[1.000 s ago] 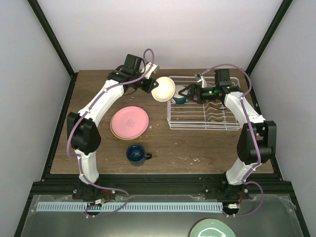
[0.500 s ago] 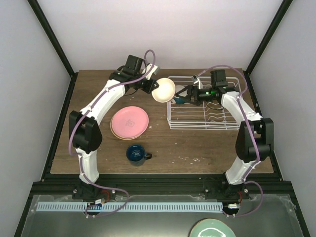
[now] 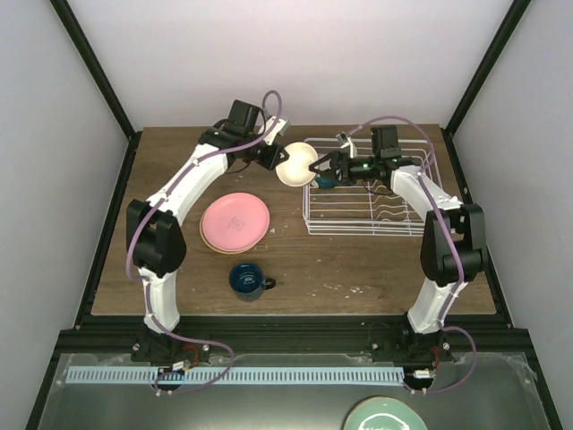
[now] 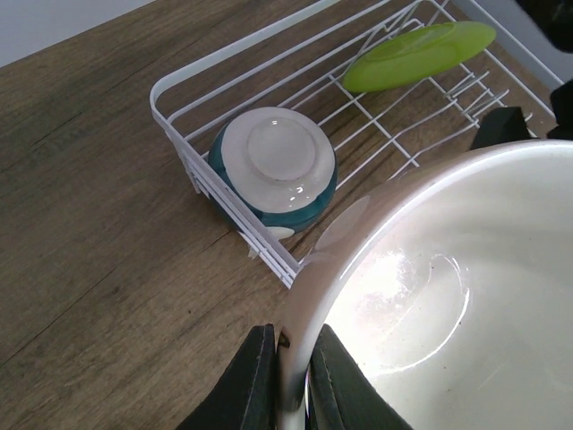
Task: Load the mixed dishes into the dish rack
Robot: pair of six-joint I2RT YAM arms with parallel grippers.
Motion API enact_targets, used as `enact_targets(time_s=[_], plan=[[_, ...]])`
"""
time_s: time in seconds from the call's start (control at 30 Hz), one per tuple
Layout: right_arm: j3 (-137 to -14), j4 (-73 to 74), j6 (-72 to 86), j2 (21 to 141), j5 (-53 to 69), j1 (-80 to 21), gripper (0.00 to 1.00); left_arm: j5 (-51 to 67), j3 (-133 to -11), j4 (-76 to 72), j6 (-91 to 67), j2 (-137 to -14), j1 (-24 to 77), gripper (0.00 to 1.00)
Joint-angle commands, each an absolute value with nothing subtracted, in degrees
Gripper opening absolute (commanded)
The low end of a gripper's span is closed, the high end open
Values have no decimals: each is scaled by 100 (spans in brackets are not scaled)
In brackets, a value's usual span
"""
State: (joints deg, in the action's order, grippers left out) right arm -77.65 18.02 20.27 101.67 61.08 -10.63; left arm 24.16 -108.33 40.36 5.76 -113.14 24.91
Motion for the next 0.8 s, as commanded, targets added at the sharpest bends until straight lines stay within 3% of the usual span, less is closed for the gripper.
enact_targets(time_s=[0.0, 0.3, 0.53, 0.77], plan=[[-8073, 1153, 2369, 10397, 6353, -1151, 100, 2749, -11074, 3779, 485, -11259, 2514, 0], [-8175, 919, 2481, 10615, 6562, -1238, 100, 2852, -11074, 3753, 452, -11289, 2514, 0], [-8198, 728, 2609, 10738, 6843, -1317, 78, 2897, -11092, 3735, 433, -11338, 2514, 0], [-8207, 629, 2646, 10811, 7063, -1396, 77, 2952, -11092, 3705, 404, -11381, 2514, 0]])
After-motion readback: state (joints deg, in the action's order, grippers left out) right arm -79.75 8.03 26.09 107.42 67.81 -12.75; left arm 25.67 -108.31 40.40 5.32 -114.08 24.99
